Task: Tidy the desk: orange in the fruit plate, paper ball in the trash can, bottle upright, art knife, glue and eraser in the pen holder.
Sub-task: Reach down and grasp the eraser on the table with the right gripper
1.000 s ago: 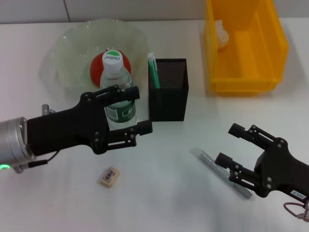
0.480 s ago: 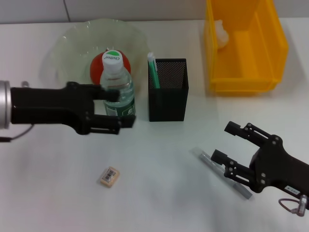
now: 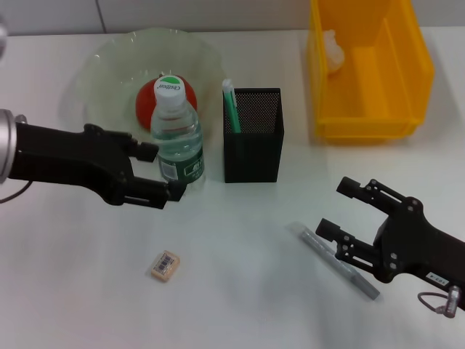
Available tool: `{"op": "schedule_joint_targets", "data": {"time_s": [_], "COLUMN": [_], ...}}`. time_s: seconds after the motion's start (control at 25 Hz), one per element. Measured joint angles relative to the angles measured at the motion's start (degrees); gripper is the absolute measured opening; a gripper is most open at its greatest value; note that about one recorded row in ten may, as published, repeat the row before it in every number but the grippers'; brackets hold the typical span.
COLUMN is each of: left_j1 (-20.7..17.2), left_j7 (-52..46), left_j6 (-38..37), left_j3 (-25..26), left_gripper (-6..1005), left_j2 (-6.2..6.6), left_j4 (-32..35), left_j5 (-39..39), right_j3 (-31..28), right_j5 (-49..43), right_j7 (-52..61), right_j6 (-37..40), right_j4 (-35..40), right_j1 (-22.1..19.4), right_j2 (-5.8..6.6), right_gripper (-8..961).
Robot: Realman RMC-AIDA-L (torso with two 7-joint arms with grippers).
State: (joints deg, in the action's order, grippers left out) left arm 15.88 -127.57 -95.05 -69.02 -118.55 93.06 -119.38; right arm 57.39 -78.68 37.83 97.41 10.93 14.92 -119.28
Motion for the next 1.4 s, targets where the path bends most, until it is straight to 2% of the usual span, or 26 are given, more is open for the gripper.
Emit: {"op": "schedule_joint_targets", "data": {"time_s": [0.08, 0.16, 0.2, 0.32, 0.36, 0.44, 0.72, 1.12, 1.4], "left_j1": [1.02, 1.02, 3.23, 4.29, 5.71, 7.31, 8.96, 9.36, 12.94], "left_j7": [-3.14, -3.14, -9.11, -11.42, -14.26, -17.81, -21.21, -18.37, -18.19], "left_j6": [-0.37, -0.37, -0.61, -0.40, -0.15, 0.10, 0.05, -2.57, -1.49], "left_j3": [-1.97, -1.97, -8.26, -11.28, -14.32, -16.91, -17.23, -16.69, -17.22], "left_gripper": [799, 799, 799, 799, 798, 798, 798, 797, 796], "left_j2": [0.04, 0.04, -0.04, -0.11, -0.18, -0.20, -0.26, -0.05, -0.19], "left_j4": [0.14, 0.14, 0.09, -0.14, -0.55, -1.03, -3.50, -5.68, -13.26], "left_j5": [-3.22, -3.22, -8.09, -9.87, -11.97, -13.97, -15.22, -15.93, -18.36], "right_j3": [-0.01, 0.00, 0.00, 0.00, 0.00, 0.00, -0.94, -1.50, -1.50], "right_j5": [0.03, 0.06, 0.07, 0.08, 0.09, 0.12, 0.28, 0.29, 0.29], "right_j7": [-0.01, -0.09, -0.12, -0.18, -0.21, -0.24, -0.35, -0.98, -2.48], "right_j6": [-0.07, -0.25, -0.48, -1.68, -2.06, -2.61, -4.06, -5.23, -5.26], "right_j4": [-0.01, -0.05, -0.06, -0.10, -0.11, -0.12, -0.12, 0.15, 0.24], "right_j1": [0.18, 0.53, 0.74, 1.22, 1.37, 1.66, 2.74, 4.44, 4.86], "right_j2": [-0.01, -0.05, -0.07, -0.10, -0.12, -0.18, -0.25, -0.09, -0.07], "right_gripper": [729, 729, 729, 729, 729, 729, 729, 728, 728]}}
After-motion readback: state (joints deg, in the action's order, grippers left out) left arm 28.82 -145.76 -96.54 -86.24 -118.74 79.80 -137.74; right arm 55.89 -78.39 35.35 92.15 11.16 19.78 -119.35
